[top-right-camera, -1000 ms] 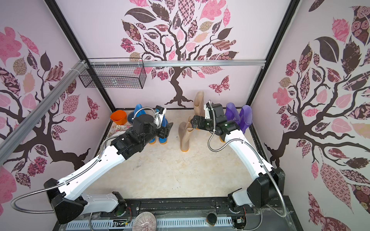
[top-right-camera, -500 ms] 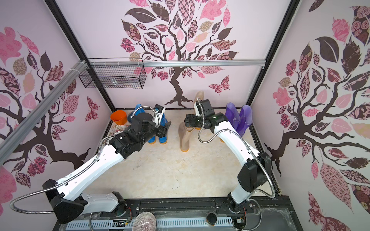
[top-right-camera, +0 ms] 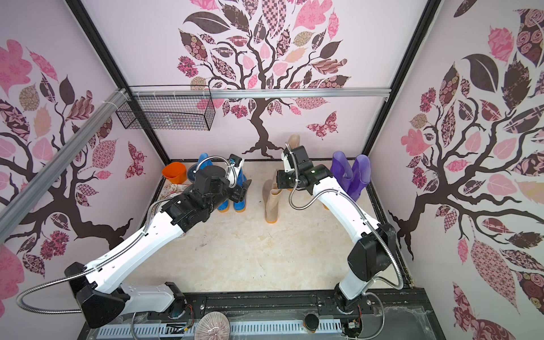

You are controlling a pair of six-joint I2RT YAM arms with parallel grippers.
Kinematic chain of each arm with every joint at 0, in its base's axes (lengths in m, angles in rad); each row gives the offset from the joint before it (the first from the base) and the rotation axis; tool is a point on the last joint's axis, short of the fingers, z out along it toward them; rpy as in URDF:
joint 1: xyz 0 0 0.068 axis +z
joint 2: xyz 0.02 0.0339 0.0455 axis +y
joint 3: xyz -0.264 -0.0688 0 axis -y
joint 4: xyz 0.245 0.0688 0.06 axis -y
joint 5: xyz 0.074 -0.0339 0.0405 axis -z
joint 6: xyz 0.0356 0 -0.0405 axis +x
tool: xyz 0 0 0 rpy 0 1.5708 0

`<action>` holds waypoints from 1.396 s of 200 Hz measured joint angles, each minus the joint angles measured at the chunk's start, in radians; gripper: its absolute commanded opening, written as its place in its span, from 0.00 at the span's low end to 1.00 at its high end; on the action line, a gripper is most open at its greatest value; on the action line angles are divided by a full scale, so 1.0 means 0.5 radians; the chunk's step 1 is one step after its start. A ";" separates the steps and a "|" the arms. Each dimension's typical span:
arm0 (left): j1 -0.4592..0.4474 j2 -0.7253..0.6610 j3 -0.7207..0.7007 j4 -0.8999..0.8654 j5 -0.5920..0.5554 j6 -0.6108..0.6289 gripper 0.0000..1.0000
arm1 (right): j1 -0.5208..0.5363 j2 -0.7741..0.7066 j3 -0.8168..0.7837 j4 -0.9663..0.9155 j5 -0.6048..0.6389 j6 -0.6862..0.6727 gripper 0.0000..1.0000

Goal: Match and arrange rain boots in pairs
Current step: Pick up the rain boot at the center of the board, then place the rain boot at the center of the board.

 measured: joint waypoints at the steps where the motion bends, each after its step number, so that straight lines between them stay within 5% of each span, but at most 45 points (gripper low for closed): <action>1: 0.000 0.000 0.000 0.000 0.001 0.000 0.71 | 0.000 0.000 0.000 -0.001 -0.003 -0.014 0.00; 160: 0.002 0.089 0.216 -0.100 0.277 -0.138 0.72 | -0.080 -0.419 -0.178 -0.348 0.156 -0.014 0.00; 279: -0.002 0.494 0.592 -0.124 0.412 -0.150 0.73 | -0.275 -0.490 -0.180 -0.365 0.163 -0.085 0.00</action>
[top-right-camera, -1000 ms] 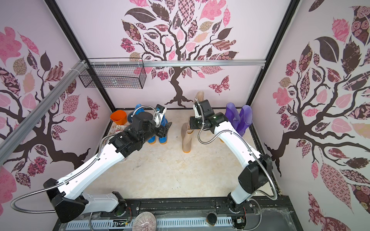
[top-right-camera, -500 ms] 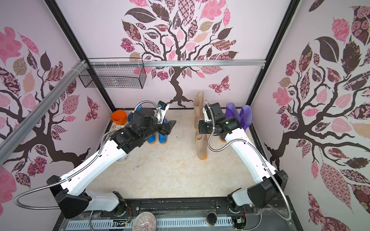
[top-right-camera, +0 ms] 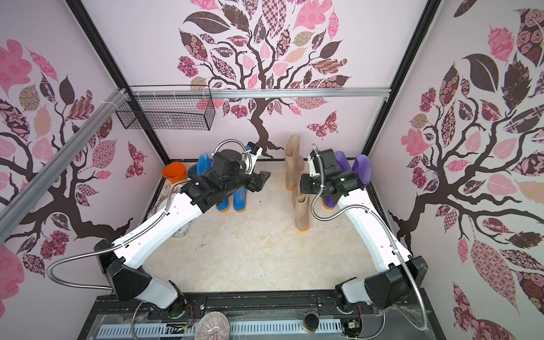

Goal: Match and arrange rain boots in pairs
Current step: Place the rain boot at the center of the board.

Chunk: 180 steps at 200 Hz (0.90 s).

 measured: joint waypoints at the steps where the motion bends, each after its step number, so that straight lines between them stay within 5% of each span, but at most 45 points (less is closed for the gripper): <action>1: 0.000 0.002 0.002 0.000 0.000 0.001 0.73 | -0.001 0.000 0.000 0.001 0.001 -0.001 0.00; 91: 0.000 0.150 0.087 0.007 0.024 0.002 0.74 | -0.069 -0.009 -0.173 0.124 0.038 -0.026 0.03; 97: 0.000 0.162 0.098 0.008 0.027 -0.002 0.74 | -0.069 -0.020 -0.183 0.133 0.043 -0.027 0.10; 108: 0.000 0.185 0.117 0.010 0.031 -0.005 0.74 | -0.069 -0.043 -0.206 0.138 0.055 -0.028 0.42; 123: 0.000 0.210 0.133 0.011 0.042 -0.011 0.74 | -0.069 -0.074 -0.225 0.149 0.079 -0.035 0.52; 132: -0.001 0.227 0.151 0.010 0.045 -0.016 0.75 | -0.069 -0.091 -0.231 0.147 0.098 -0.038 0.68; 180: -0.021 0.369 0.283 0.010 0.049 -0.040 0.75 | -0.070 -0.147 -0.231 0.143 0.202 -0.056 0.89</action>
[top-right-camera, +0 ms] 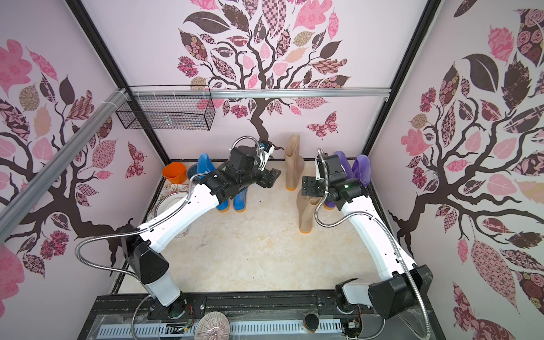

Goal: Match and arrange rain boots in pairs
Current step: Place the rain boot at the center of the board.

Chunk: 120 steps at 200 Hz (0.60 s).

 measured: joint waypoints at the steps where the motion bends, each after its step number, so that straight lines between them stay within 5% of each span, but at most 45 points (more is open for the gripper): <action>1: -0.001 0.005 0.004 0.000 -0.001 -0.001 0.75 | 0.000 -0.001 0.000 -0.001 0.002 -0.004 0.90; 25: -0.016 0.082 0.077 -0.004 -0.015 -0.003 0.75 | -0.001 -0.030 -0.030 -0.002 0.050 -0.004 0.99; 120: -0.023 0.425 0.415 -0.013 -0.143 -0.006 0.76 | -0.025 -0.162 -0.056 -0.013 0.192 0.006 1.00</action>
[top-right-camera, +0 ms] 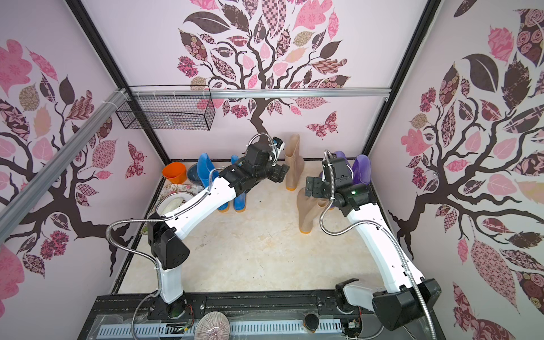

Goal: Match and arrange rain boots in pairs
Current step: Place the rain boot at the center of the board, then pick up the rain boot at the center of the board.

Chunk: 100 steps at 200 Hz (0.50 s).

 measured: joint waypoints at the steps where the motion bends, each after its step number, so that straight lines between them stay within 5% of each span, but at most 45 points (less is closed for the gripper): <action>1: 0.000 0.004 0.003 0.000 -0.001 0.000 0.76 | 0.000 -0.001 0.000 0.000 0.001 0.000 1.00; 100: 0.011 0.441 0.405 0.023 -0.062 -0.036 0.76 | -0.002 -0.134 0.002 -0.005 0.014 0.037 1.00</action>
